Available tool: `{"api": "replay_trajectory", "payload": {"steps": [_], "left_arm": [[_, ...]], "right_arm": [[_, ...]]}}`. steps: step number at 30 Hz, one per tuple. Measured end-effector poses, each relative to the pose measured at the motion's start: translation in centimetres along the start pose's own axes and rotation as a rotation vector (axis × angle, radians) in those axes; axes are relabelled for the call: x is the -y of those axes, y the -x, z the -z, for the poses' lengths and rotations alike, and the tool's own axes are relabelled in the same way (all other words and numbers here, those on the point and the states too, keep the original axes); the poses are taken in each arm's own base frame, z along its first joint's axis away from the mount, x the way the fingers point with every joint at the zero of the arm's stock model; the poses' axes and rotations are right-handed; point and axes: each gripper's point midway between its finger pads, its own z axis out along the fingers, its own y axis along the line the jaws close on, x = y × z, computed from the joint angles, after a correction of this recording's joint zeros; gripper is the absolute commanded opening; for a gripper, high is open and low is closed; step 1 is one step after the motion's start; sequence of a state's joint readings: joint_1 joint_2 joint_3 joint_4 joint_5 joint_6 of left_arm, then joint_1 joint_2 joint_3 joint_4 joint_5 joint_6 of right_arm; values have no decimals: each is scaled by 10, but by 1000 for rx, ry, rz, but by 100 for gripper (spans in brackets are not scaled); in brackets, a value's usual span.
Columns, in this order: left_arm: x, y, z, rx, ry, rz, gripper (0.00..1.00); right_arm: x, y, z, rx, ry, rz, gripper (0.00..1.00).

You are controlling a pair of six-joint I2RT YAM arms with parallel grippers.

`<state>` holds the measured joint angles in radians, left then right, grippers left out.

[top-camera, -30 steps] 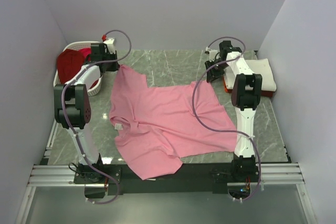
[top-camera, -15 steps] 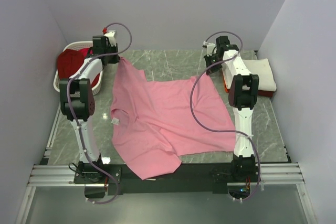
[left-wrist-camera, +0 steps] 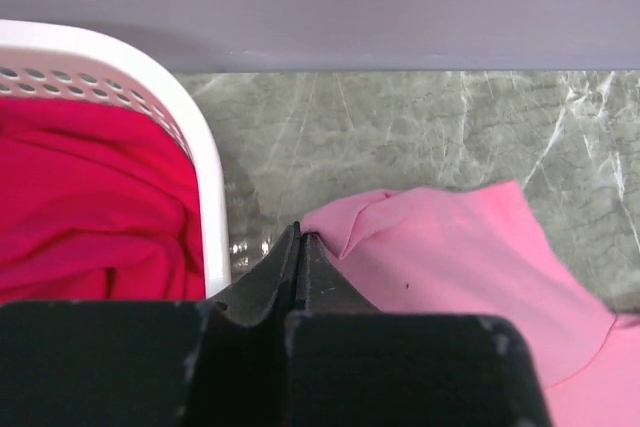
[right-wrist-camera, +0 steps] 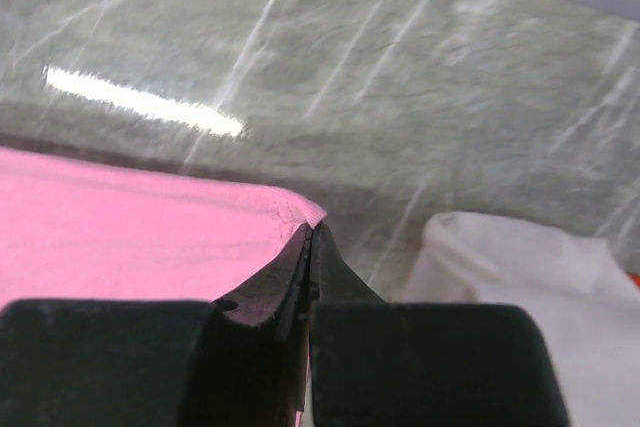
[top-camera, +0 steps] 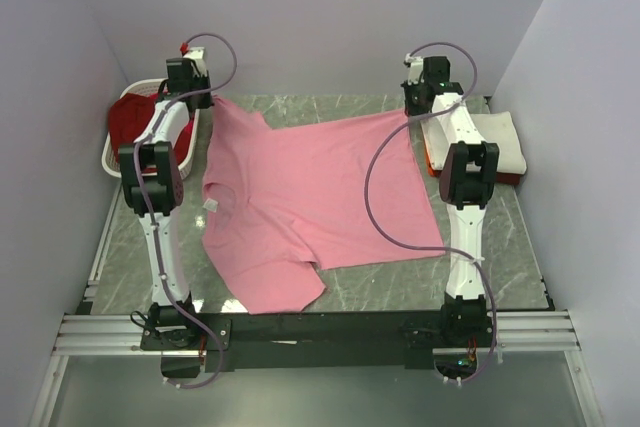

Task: Fold and stack the t-shirts
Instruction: Flatten the tshirt out

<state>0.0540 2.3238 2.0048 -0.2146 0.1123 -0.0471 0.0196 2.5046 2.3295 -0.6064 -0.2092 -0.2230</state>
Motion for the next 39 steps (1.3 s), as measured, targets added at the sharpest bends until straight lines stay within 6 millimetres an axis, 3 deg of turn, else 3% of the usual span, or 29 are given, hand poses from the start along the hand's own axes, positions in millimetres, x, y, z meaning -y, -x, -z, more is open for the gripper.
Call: {"api": "replay_trajectory", "payload": {"steps": [7, 14, 18, 25, 28, 35, 39], "left_arm": [[2, 0, -6, 5, -8, -3, 0], [13, 0, 1, 32, -61, -9, 0], [21, 0, 23, 39, -93, -11, 1], [36, 28, 92, 151, -135, -31, 1], [38, 33, 112, 190, -137, -39, 0], [31, 28, 125, 189, -123, -31, 0], [25, 45, 145, 231, -110, -19, 0]], "right_arm": [[25, 8, 2, 47, -32, -42, 0], [12, 1, 4, 53, 60, -43, 0], [-2, 8, 16, 76, 129, -38, 0], [-22, 28, 59, 145, 205, -17, 0], [-27, 31, 76, 169, 225, -6, 0], [-30, 25, 92, 172, 263, 23, 0], [-34, 32, 119, 191, 268, 54, 0]]}}
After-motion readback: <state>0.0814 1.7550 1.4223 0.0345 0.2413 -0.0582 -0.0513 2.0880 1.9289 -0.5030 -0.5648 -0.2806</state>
